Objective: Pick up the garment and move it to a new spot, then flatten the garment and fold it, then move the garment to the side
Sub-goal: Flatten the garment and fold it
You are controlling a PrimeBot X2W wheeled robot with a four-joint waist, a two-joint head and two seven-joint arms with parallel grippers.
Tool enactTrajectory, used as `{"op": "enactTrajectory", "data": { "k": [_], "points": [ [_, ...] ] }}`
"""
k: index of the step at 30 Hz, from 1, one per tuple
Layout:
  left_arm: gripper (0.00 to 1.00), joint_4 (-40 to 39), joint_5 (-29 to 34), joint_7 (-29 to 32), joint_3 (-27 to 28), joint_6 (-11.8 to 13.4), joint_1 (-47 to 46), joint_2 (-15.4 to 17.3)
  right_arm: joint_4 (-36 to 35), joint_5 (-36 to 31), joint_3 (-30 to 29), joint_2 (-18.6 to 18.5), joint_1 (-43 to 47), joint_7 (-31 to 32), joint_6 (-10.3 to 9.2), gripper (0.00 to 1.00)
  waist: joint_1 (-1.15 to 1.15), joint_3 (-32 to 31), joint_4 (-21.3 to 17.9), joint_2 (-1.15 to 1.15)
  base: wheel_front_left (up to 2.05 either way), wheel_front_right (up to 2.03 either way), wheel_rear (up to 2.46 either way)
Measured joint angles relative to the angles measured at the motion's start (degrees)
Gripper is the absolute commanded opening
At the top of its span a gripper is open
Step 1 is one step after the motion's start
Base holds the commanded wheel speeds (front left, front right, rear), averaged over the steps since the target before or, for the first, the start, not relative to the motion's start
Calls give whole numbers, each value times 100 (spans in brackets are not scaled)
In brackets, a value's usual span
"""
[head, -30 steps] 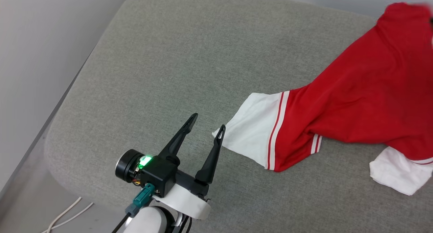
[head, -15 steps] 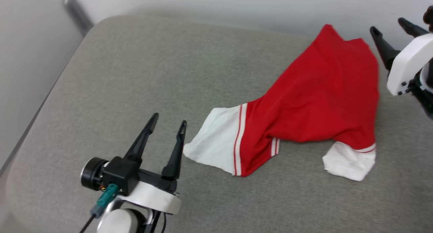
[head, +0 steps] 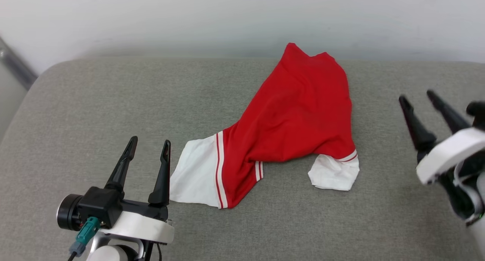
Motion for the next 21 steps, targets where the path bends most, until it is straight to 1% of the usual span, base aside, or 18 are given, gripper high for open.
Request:
{"op": "enactTrajectory", "data": {
  "k": [4, 8, 11, 13, 16, 21],
  "points": [
    [100, 8, 38, 0, 36, -43, 10, -3, -605, -254, -264, 212, 738, 687, 0, 100, 0, 56, -95, 0, 0, 0, 0],
    [100, 87, 91, 0, -10, -88, 11, -12, -1232, -466, -243, 342, 1106, 1672, 0, 100, 0, 162, -94, 0, 0, 0, 0],
    [100, 137, 134, 0, -60, -129, -19, -30, -1536, -521, -164, 412, 1235, 2444, 0, 100, 0, 260, -40, 0, 0, 0, 0],
    [100, 183, 143, 0, -119, -164, -66, -56, -1621, -577, -85, 438, 1269, 2918, 0, 100, 0, 322, 28, 0, 0, 0, 0],
    [100, 225, 151, 0, -168, -189, -161, -98, -1682, -501, 77, 505, 1260, 3452, 0, 100, 0, 435, 145, 0, 0, 0, 0],
    [100, 315, 159, 0, -259, -247, -345, -174, -1445, -766, 414, 303, 1076, 3855, 0, 100, 0, 633, 443, 0, 0, 0, 0]
  ]
}}
